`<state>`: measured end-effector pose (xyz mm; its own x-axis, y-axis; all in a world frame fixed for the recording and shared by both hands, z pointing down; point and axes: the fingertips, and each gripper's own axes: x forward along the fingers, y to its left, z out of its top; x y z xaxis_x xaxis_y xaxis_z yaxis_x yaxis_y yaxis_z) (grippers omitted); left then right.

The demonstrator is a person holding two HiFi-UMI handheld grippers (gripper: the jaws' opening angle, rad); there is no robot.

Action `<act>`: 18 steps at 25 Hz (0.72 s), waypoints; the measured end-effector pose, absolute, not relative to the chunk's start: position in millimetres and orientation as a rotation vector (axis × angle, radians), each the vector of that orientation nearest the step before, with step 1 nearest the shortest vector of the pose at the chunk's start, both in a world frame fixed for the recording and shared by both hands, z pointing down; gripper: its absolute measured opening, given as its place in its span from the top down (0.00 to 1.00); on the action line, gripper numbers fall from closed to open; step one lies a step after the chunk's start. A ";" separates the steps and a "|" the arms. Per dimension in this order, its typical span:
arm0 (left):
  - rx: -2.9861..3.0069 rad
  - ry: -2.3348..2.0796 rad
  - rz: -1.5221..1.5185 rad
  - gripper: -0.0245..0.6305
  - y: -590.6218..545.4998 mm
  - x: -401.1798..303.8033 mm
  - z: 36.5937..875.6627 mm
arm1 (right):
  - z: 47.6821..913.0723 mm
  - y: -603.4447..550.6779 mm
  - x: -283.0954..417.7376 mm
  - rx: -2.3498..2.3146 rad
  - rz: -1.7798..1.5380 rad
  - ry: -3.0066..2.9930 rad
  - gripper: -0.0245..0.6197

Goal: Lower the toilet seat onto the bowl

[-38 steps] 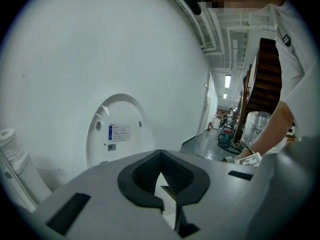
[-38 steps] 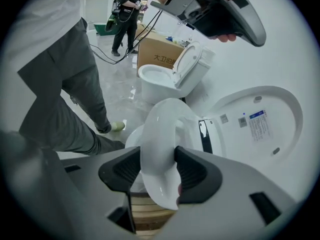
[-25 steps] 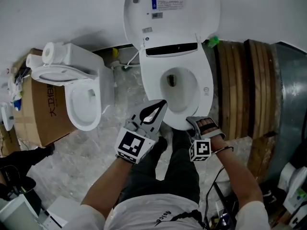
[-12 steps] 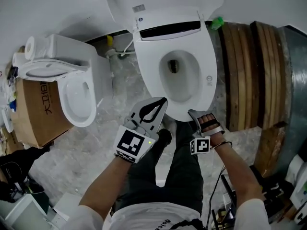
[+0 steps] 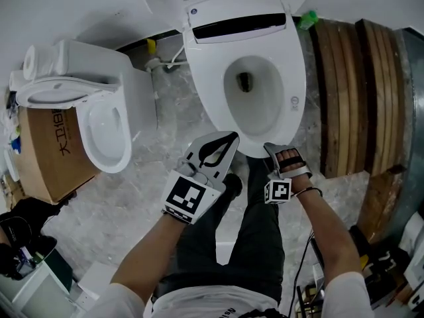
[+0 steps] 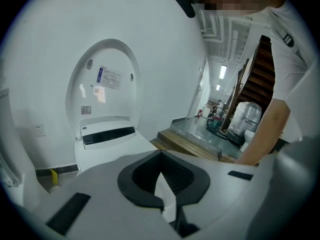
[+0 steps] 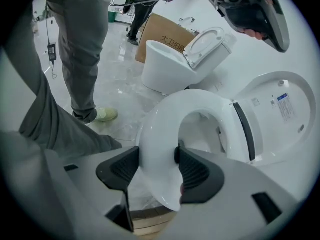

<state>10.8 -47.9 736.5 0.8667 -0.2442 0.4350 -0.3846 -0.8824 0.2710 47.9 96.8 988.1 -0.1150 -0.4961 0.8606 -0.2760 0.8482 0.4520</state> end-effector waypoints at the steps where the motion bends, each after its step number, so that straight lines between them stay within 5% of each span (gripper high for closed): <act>1: 2.687 -0.468 0.560 0.95 -48.2 10.9 738.0 | 993.4 96.7 48.1 0.595 -0.200 -1.707 0.58; 18: 2.651 -0.475 0.596 0.95 -45.3 9.1 728.6 | 989.2 106.7 53.9 0.631 -0.023 -1.684 0.63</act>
<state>9.1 -45.3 728.6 0.8528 -0.2381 0.4648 -0.3997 -0.8704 0.2874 53.9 106.7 989.2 -0.0748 -0.4147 0.9069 -0.3902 0.8491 0.3561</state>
